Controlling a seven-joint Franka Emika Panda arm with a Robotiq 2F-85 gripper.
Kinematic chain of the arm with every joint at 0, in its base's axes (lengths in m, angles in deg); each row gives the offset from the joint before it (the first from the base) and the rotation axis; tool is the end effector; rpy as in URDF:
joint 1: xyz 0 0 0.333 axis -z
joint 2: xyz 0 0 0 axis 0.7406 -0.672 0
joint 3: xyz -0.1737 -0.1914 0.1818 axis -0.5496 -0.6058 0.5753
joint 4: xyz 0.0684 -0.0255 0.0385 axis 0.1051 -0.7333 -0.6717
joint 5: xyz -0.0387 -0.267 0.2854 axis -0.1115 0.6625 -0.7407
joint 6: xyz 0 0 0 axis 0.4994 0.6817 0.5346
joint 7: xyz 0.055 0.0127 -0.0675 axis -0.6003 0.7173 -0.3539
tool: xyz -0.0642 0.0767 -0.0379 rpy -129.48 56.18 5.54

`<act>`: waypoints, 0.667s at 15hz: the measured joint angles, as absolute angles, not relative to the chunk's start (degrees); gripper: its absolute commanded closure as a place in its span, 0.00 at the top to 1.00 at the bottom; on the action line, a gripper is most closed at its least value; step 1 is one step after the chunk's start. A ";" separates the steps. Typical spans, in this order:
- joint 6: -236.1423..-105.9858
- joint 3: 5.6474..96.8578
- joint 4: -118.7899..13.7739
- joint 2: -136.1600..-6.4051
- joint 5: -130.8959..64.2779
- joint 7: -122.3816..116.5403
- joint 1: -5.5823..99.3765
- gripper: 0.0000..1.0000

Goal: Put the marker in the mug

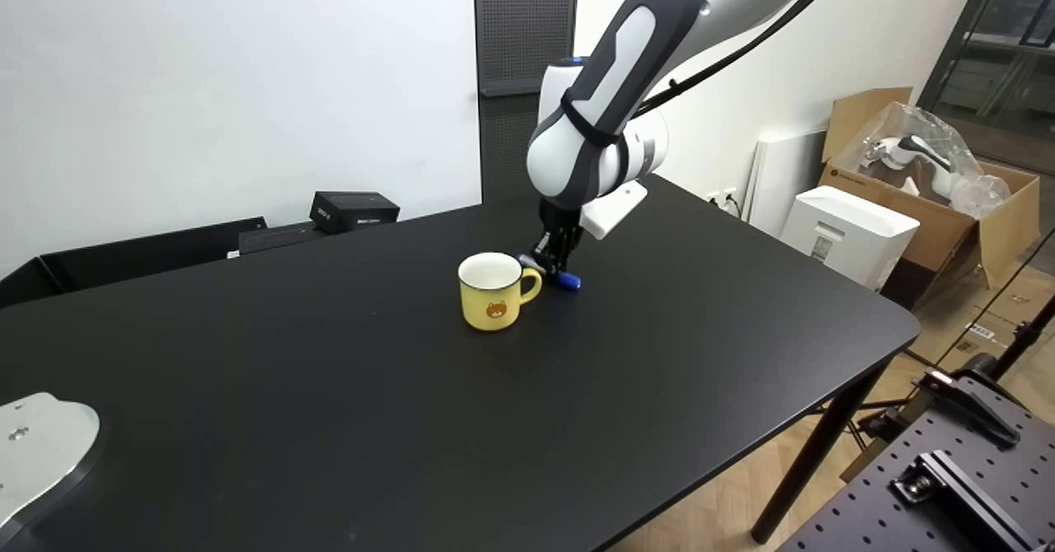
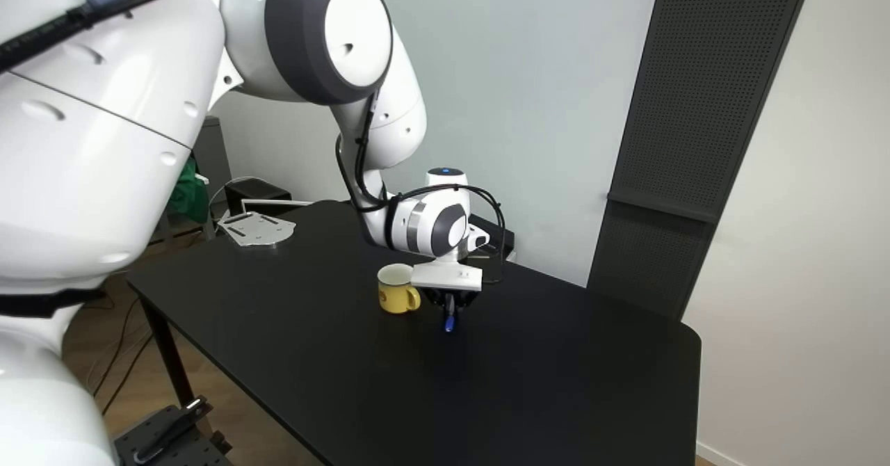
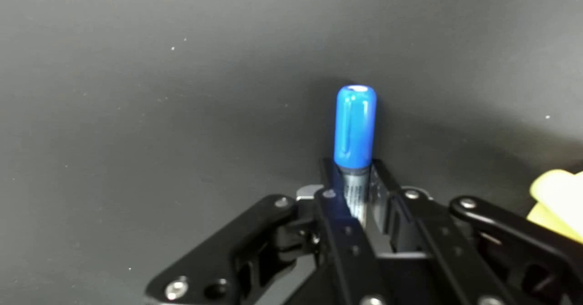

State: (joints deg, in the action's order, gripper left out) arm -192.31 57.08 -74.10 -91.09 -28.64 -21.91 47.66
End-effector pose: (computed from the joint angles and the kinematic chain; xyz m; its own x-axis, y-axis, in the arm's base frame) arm 0.6124 0.0258 0.1488 0.9181 0.3880 0.0808 0.3832 -0.9211 0.0687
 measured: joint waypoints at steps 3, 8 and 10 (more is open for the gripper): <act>-191.99 57.02 -73.84 -90.11 -28.56 -21.91 47.73 0.05; -177.18 56.20 -72.27 -84.27 -27.11 -21.48 46.57 0.05; -167.56 56.13 -70.65 -81.97 -27.05 -21.20 45.81 0.05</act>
State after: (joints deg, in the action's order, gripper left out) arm -167.56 56.13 -70.65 -81.97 -27.05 -21.20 45.81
